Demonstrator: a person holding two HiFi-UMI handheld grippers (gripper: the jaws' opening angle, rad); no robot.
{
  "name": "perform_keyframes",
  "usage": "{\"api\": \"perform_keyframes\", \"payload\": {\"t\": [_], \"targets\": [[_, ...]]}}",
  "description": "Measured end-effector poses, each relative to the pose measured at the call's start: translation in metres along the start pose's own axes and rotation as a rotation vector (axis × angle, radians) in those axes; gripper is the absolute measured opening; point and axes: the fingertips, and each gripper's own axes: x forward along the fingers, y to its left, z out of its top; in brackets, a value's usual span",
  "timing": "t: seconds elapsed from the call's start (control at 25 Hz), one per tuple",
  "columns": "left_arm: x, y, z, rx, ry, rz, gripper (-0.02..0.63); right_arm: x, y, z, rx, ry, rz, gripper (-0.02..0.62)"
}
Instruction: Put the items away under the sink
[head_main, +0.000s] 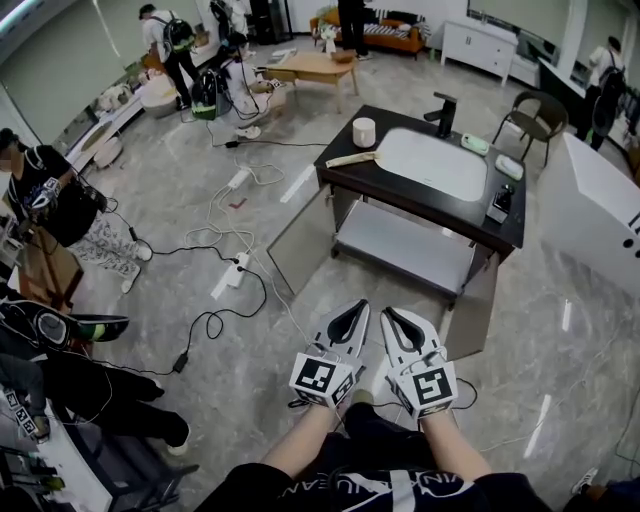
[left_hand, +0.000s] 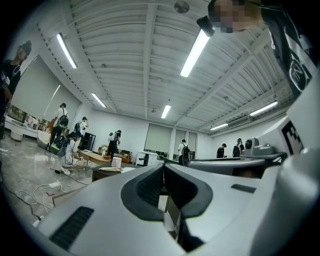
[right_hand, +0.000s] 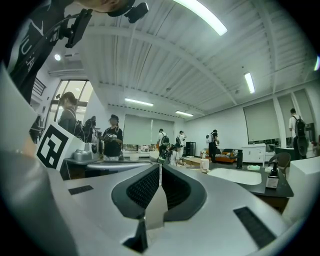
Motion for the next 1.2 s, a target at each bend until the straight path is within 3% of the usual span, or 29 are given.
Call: {"api": "perform_keyframes", "payload": {"t": [0.24, 0.76, 1.2], "targets": [[0.047, 0.023, -0.003, 0.017, -0.01, -0.01, 0.009, 0.038, -0.038, -0.005, 0.004, 0.002, -0.011, 0.038], [0.081, 0.039, -0.007, 0.023, 0.024, -0.044, 0.009, 0.067, -0.058, -0.006, 0.05, 0.01, 0.004, 0.038], [0.133, 0.118, -0.011, 0.001, 0.047, -0.05, 0.009, 0.163, -0.078, -0.012, 0.048, 0.045, 0.051, 0.038]]}}
